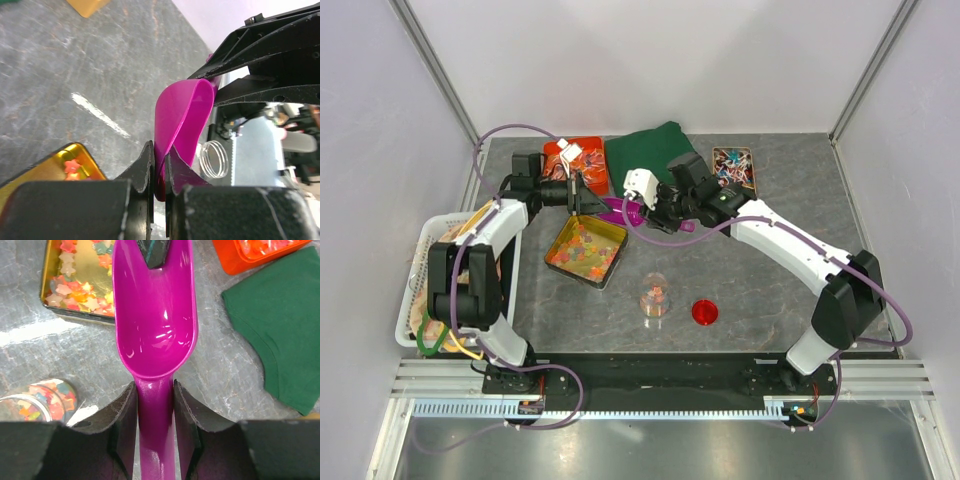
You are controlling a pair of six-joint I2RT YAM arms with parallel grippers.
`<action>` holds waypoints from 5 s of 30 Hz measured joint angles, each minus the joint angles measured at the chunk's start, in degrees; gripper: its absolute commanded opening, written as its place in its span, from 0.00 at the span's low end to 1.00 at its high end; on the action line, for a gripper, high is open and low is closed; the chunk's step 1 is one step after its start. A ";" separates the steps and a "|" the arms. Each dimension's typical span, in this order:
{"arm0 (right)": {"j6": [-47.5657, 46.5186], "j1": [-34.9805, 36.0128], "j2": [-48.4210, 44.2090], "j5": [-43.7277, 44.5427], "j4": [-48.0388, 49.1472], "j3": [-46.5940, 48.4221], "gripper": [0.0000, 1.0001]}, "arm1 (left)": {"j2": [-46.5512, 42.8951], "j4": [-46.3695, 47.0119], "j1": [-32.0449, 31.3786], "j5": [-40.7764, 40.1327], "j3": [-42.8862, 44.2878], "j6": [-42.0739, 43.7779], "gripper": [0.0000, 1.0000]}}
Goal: Pack the candies
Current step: Adjust the spatula.
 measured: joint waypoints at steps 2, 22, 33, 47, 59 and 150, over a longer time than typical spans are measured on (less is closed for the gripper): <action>0.09 0.00 -0.15 -0.44 -0.09 -0.20 0.39 | 0.94 0.85 0.13 1.29 -0.31 -1.01 0.02; 0.07 -0.37 -1.51 -5.31 0.00 -0.48 0.40 | 3.17 4.07 0.17 5.46 -1.14 -4.39 0.02; -1.36 -0.39 -1.51 -5.57 1.29 -1.62 0.42 | 3.19 6.86 0.59 6.05 -1.95 -5.90 0.02; -2.01 -0.37 -1.62 -6.60 1.75 -1.73 0.41 | 4.15 10.80 1.07 8.52 -2.67 -9.49 0.02; -0.42 -0.35 -1.33 -6.12 2.64 -1.99 0.00 | 4.15 12.81 1.31 8.48 -3.50 -11.45 0.02; -10.25 6.78 -1.01 17.29 -0.02 -3.65 0.00 | 2.82 -20.52 6.45 -33.46 6.93 15.21 0.61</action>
